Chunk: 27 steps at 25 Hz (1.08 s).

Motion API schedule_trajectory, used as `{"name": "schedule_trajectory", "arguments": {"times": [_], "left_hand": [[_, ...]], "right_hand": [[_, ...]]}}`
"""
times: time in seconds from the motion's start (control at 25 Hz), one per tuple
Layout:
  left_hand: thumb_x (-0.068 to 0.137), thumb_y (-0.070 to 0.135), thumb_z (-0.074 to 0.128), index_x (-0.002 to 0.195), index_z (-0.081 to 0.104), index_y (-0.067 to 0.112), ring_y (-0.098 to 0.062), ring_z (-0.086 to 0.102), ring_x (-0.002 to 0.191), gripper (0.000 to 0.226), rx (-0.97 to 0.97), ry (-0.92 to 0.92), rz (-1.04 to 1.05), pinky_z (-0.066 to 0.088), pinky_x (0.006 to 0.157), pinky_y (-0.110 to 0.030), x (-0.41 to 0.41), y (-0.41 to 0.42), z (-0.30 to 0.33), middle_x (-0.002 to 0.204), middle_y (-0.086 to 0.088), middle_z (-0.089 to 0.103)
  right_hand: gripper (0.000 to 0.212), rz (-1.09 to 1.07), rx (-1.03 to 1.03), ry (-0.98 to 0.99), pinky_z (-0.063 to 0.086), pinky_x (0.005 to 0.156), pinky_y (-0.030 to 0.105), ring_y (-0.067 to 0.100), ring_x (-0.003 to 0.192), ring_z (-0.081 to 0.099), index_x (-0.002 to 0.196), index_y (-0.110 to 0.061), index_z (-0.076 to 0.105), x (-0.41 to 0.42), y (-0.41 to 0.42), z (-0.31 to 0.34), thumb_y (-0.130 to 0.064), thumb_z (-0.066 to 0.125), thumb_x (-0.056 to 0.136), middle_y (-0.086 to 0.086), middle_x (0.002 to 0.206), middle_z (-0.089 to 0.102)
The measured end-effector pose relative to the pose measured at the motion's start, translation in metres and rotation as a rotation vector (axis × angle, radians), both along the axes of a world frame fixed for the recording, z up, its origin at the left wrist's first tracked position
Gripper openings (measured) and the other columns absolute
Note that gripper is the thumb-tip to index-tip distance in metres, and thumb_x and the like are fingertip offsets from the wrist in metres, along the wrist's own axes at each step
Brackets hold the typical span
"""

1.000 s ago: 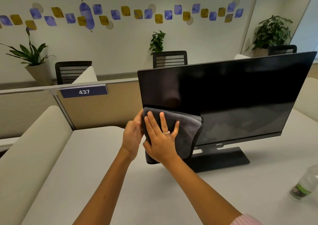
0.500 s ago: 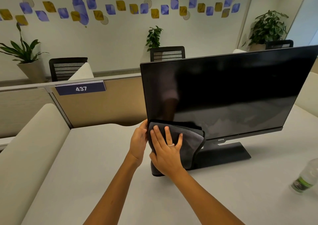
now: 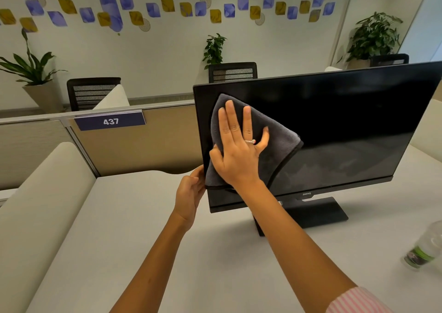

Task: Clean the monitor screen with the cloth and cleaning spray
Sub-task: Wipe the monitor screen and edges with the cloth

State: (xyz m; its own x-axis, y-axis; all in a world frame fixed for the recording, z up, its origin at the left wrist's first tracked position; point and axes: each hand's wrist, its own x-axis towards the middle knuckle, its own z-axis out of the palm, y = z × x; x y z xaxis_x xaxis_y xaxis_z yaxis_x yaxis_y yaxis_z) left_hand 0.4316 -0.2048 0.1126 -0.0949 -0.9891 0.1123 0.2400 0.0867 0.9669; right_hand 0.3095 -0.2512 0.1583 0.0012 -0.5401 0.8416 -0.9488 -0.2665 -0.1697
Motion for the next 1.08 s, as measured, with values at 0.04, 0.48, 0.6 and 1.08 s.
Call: {"name": "schedule_trajectory", "arguments": {"times": [0.04,0.48,0.6,1.08], "left_hand": [[0.096,0.015,0.017,0.116,0.053,0.025,-0.004,0.060,0.108,0.042,0.004,0.003,-0.013,0.050,0.085,-0.014,0.000,0.000,0.000,0.117,0.009,0.062],[0.099,0.021,0.012,0.125,0.038,0.026,-0.002,0.053,0.109,0.037,0.018,-0.046,-0.012,0.047,0.083,-0.008,-0.003,0.002,-0.007,0.122,0.016,0.051],[0.099,0.024,0.013,0.123,0.042,0.029,-0.005,0.055,0.110,0.038,0.016,-0.029,-0.011,0.048,0.083,-0.011,-0.004,0.001,-0.010,0.121,0.016,0.054],[0.099,0.025,0.015,0.123,0.039,0.031,-0.009,0.056,0.107,0.035,0.065,-0.084,0.056,0.049,0.082,-0.015,-0.008,0.007,-0.013,0.122,0.014,0.051]], "right_hand": [[0.076,-0.017,-0.005,-0.009,0.004,0.107,0.064,0.023,0.145,0.001,0.148,-0.025,0.011,-0.006,-0.001,-0.001,-0.038,0.045,0.081,-0.007,0.156,0.009],[0.074,-0.043,0.189,0.029,0.002,0.108,0.065,0.028,0.145,-0.005,0.149,-0.022,0.002,-0.044,0.024,-0.122,-0.037,0.036,0.085,-0.004,0.158,-0.006],[0.072,0.028,0.253,0.159,0.004,0.107,0.065,0.028,0.145,-0.004,0.149,-0.022,0.004,-0.033,0.039,-0.149,-0.039,0.036,0.086,-0.006,0.159,-0.003],[0.064,0.144,0.403,0.269,0.011,0.109,0.061,0.023,0.144,0.014,0.146,-0.025,0.023,0.004,0.071,-0.175,-0.038,0.045,0.087,-0.007,0.154,0.019]]}}
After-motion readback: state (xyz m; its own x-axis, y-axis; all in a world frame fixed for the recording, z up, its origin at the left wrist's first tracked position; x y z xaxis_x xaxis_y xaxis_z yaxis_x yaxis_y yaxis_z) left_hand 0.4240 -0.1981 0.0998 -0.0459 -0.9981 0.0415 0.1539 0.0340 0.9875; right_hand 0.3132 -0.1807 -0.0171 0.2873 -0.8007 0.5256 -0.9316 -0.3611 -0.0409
